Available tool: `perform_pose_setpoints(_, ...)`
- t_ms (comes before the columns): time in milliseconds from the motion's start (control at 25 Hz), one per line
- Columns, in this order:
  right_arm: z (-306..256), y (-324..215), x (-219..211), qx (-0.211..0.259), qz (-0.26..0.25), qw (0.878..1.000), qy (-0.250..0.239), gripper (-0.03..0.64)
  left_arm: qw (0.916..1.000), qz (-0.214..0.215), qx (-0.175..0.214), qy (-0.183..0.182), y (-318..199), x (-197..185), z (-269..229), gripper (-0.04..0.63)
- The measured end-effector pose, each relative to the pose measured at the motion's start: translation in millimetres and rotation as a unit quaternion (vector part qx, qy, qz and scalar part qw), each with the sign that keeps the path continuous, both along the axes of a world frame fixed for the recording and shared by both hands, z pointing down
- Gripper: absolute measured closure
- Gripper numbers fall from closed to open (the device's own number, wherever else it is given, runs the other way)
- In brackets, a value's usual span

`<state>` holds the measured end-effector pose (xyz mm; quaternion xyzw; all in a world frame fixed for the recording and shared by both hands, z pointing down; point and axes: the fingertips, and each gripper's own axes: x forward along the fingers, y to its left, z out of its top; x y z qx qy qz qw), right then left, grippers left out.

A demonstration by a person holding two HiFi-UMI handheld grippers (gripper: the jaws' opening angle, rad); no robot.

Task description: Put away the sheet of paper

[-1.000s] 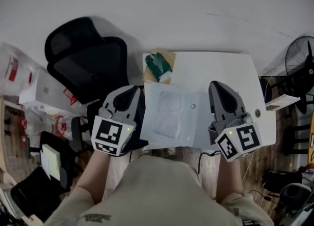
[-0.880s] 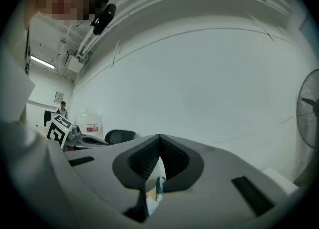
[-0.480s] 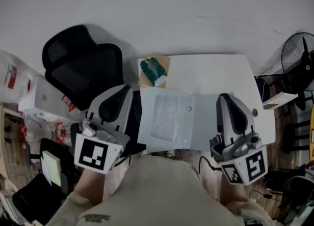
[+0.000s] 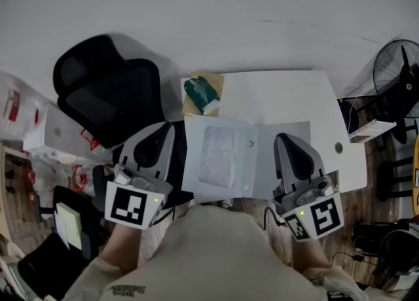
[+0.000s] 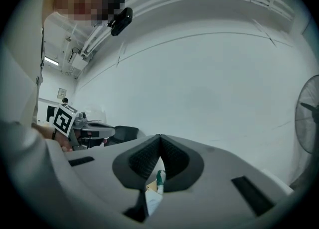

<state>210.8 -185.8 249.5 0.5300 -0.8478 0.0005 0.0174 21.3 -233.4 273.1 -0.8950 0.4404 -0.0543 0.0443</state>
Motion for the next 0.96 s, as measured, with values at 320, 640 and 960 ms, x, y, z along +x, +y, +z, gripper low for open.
perform_pose_setpoints(320, 32, -8, -7, -0.041, -0.011, 0.999, 0.015, 0.595, 0.9993, 0.013, -0.033, -0.015, 5, 9, 33, 0.575)
perform_pose_setpoints(640, 40, -10, -8, -0.061, -0.013, 0.998, 0.019, 0.595, 0.9988, 0.012, -0.045, -0.013, 4, 9, 38, 0.575)
perform_pose_setpoints(960, 44, -11, -7, -0.065, -0.008, 0.997, 0.027, 0.595, 0.9989, 0.014, -0.044, -0.007, 4, 12, 38, 0.575)
